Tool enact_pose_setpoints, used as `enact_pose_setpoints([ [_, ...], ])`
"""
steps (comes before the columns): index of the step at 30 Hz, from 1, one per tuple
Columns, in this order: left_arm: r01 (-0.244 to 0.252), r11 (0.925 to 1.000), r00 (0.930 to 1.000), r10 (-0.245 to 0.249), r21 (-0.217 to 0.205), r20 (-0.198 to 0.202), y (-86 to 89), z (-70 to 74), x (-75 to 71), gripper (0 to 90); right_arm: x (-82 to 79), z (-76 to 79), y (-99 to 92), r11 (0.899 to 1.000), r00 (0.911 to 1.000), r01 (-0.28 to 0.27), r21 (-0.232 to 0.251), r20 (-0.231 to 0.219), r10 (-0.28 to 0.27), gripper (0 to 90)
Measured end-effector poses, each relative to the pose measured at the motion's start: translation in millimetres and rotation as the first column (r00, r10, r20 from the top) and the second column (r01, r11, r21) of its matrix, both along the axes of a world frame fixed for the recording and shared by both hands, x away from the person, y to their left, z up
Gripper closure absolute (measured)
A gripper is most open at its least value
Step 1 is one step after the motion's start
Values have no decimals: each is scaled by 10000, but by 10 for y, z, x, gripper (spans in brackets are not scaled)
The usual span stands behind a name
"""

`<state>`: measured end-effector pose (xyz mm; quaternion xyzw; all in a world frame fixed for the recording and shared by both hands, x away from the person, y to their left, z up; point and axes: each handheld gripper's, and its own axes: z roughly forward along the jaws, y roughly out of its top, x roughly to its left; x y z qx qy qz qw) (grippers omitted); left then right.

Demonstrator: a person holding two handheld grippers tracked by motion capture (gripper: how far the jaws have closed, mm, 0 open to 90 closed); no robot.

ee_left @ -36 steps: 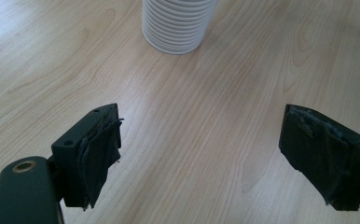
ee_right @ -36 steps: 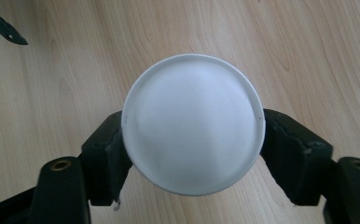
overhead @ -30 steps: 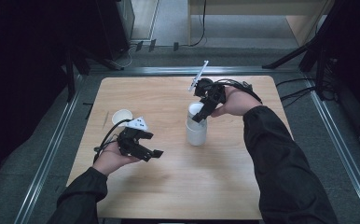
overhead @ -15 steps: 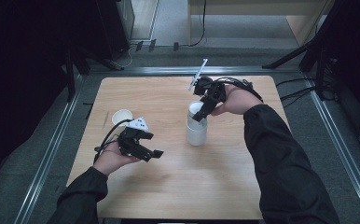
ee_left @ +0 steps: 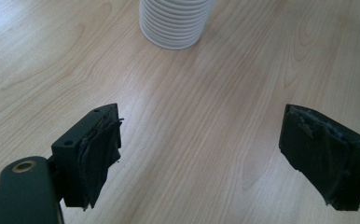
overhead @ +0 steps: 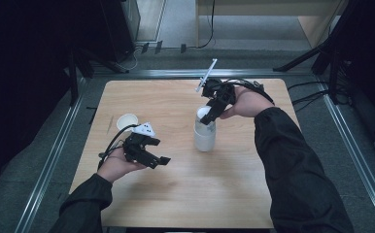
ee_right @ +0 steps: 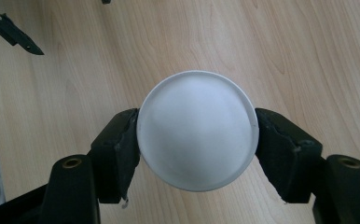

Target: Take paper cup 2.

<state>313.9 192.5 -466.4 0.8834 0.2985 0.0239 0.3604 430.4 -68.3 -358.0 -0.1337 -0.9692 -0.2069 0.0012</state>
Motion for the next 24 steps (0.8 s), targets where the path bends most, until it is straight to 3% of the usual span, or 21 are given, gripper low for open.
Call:
enact_pose_setpoints([
  [24, 34, 10000, 10000, -34, 48, -42, -1, -5, -7, 129, -19, 126, -13, 9997, 9999, 166, -190, 28, -166, 361],
])
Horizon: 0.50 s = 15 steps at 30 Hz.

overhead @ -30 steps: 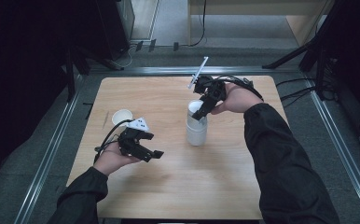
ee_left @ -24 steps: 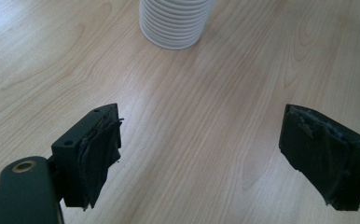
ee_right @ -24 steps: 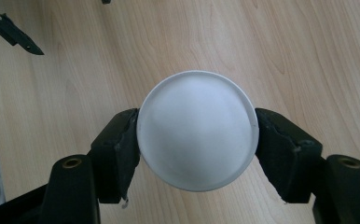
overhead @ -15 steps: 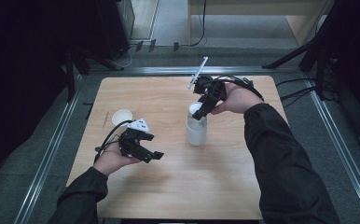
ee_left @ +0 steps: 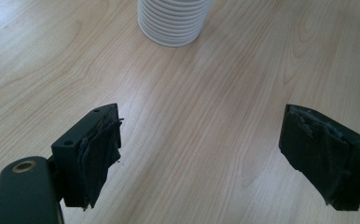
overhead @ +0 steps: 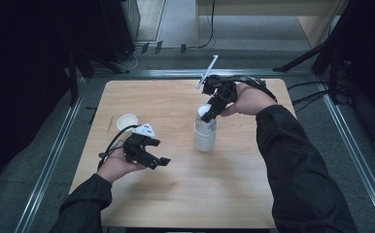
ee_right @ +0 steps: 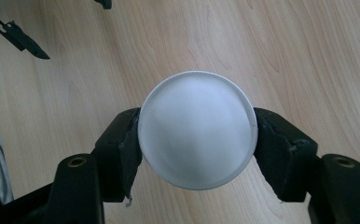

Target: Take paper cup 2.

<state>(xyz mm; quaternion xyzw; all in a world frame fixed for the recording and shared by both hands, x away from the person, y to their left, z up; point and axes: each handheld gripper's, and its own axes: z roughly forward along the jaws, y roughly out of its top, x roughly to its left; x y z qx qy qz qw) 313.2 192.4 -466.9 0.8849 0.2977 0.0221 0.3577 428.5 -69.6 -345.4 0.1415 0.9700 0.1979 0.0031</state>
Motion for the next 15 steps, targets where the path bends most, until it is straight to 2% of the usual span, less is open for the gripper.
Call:
enact_pose_setpoints([
  [15, 85, 9999, 10000, -85, 58, -20, -7, -5, 0, 129, -31, -12, 19, 9998, 9992, -146, -139, 358, 150, 362],
])
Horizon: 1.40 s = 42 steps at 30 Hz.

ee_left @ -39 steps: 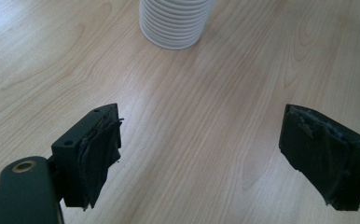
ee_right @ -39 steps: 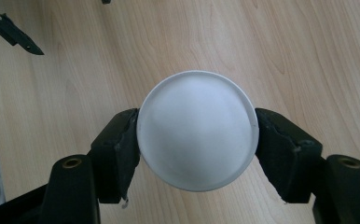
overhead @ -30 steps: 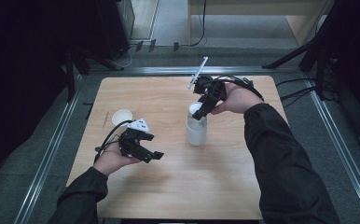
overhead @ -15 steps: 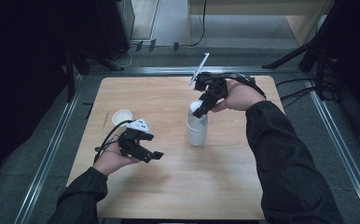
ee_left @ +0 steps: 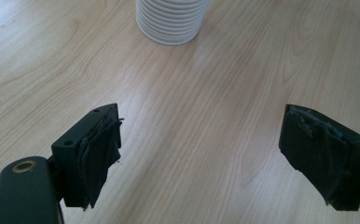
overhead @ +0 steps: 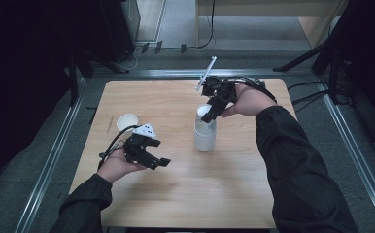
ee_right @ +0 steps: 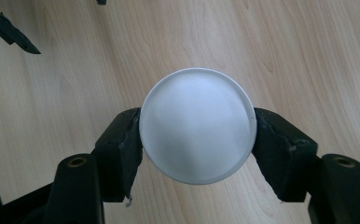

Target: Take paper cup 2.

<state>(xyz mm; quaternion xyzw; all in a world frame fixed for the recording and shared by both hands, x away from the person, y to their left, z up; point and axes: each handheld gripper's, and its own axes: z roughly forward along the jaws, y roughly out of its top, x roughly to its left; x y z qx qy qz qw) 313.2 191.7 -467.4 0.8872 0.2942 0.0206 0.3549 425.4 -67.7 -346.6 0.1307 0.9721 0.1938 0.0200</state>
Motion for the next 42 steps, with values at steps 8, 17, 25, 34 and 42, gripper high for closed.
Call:
enact_pose_setpoints([
  [8, 14, 10000, 10000, -14, 24, 4, -2, -3, 0, 129, -13, 17, -21, 10000, 10000, 11, 37, 79, -12, 362],
  [17, 65, 10000, 10000, -65, 57, -1, -6, -6, -2, 130, -28, 13, -7, 10000, 9998, -30, -89, 187, 31, 362],
  [25, 58, 10000, 10000, -58, 61, -12, -6, -9, -2, 129, -53, 17, -5, 9998, 9990, -127, -148, 431, 134, 365],
  [34, 61, 10000, 10000, -61, 64, -21, -6, -12, -2, 129, -49, 48, -38, 10000, 9996, 36, 28, 296, -37, 366],
  [42, 47, 9999, 10000, -47, 112, -25, -9, -14, -4, 129, -57, 68, -63, 9998, 9994, -78, 163, 334, 73, 366],
])
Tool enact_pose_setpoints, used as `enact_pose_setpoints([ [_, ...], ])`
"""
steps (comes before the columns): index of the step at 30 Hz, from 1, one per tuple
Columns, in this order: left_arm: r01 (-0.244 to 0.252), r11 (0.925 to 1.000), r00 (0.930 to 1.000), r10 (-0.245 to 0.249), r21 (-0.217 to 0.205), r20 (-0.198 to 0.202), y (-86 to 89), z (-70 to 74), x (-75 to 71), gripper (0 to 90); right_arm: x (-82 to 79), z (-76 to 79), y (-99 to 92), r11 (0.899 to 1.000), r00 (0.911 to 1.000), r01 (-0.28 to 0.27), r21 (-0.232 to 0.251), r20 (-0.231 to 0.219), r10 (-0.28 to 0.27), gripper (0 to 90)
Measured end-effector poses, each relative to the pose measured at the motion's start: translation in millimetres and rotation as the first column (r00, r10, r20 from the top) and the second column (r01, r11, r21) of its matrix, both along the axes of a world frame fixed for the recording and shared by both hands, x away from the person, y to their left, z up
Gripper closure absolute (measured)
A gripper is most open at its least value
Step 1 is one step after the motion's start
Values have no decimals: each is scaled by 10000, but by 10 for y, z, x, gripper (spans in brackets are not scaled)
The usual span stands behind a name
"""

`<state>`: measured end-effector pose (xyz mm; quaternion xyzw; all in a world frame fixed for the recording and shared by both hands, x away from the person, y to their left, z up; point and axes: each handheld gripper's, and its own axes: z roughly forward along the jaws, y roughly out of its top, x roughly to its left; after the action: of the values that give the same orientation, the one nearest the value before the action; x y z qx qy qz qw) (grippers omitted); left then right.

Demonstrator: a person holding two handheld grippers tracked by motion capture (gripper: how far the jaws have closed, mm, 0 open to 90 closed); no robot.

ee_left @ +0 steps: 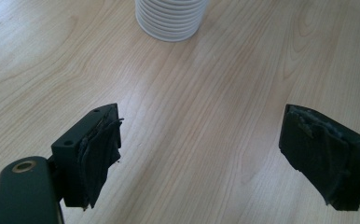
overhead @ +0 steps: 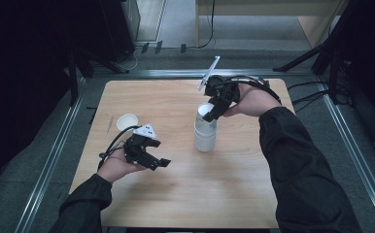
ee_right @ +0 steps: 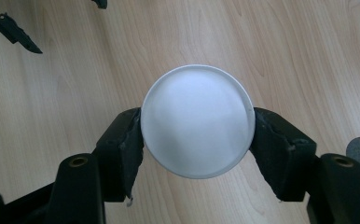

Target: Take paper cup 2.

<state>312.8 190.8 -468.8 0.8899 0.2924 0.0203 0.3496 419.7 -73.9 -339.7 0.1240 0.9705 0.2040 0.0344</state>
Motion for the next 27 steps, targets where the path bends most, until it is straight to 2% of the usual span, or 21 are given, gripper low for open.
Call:
enact_pose_setpoints([
  [13, 59, 10000, 10000, -59, 40, -3, -5, -3, -4, 129, 4, -52, 53, 9989, 10000, 12, -468, 80, -8, 354],
  [18, 84, 10000, 10000, -84, 44, -15, -7, -4, -5, 129, -2, -76, 67, 9987, 9997, -168, -476, 148, 176, 366],
  [22, 80, 10000, 10000, -80, 49, -10, -7, -5, -4, 129, 4, -65, 60, 9989, 10000, 39, -464, 73, -36, 357],
  [27, 96, 9999, 10000, -96, 46, -13, -8, -6, -5, 129, -9, -32, 40, 9995, 9996, 13, -321, 281, -4, 372],
])
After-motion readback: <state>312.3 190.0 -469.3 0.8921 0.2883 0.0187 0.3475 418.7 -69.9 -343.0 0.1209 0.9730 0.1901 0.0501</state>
